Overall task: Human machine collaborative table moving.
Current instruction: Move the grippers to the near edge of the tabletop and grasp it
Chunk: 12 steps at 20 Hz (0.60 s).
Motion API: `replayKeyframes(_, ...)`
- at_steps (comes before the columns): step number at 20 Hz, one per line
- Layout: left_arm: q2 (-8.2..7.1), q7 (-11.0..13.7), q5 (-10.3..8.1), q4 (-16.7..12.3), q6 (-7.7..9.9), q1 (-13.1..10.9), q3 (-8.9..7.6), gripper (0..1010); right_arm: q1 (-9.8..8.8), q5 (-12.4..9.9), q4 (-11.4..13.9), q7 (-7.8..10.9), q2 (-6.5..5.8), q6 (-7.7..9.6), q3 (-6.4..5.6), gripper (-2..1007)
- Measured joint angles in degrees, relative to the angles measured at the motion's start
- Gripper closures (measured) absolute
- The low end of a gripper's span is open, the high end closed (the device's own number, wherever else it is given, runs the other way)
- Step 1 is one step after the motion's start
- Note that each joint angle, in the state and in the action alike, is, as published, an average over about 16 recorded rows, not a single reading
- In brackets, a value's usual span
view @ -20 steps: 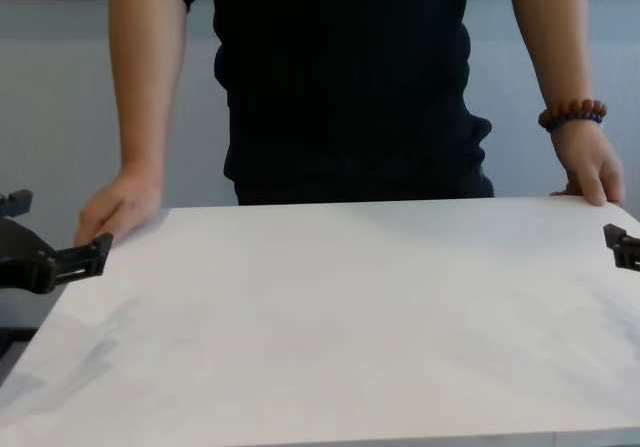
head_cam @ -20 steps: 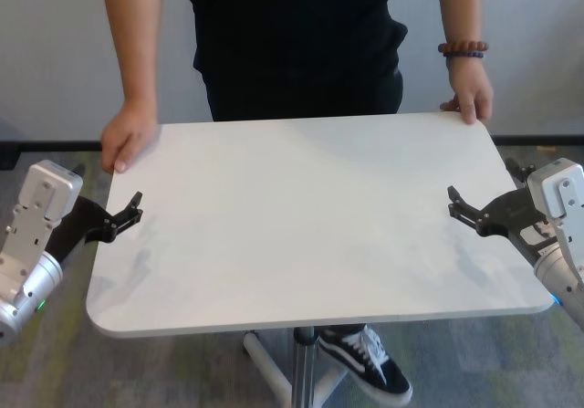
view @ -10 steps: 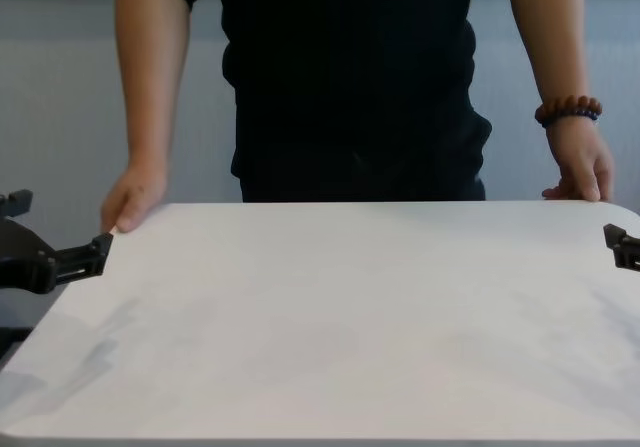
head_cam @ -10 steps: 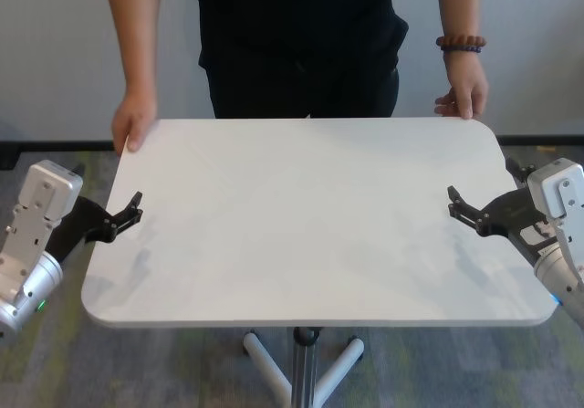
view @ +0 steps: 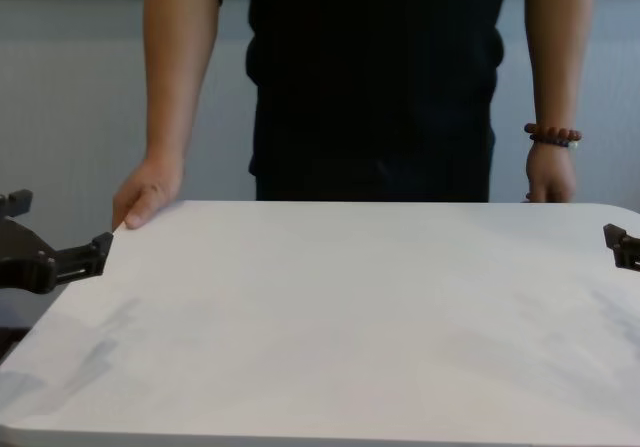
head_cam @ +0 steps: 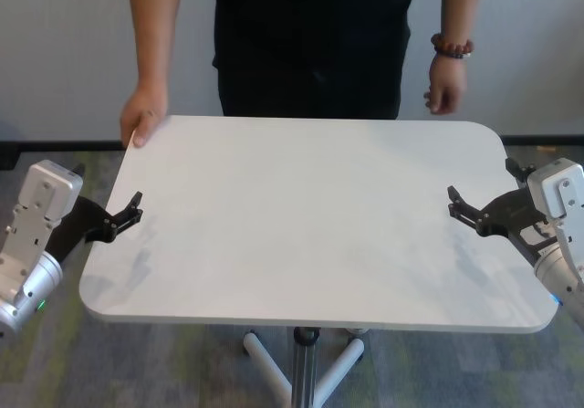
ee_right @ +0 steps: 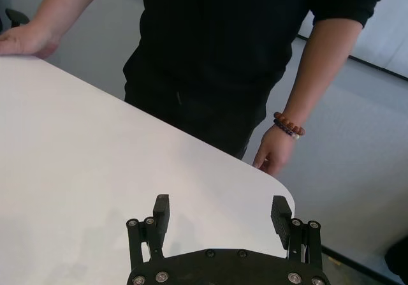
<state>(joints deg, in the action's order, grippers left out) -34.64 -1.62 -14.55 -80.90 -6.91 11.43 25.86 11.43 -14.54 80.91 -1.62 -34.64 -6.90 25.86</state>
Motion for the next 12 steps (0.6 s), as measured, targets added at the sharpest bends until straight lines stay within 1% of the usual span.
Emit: replayKeyframes(12,0.00,0.0,0.00,0.0,0.00,0.0,0.00,9,0.00,0.0,0.0,0.00,0.00,0.00,0.00,4)
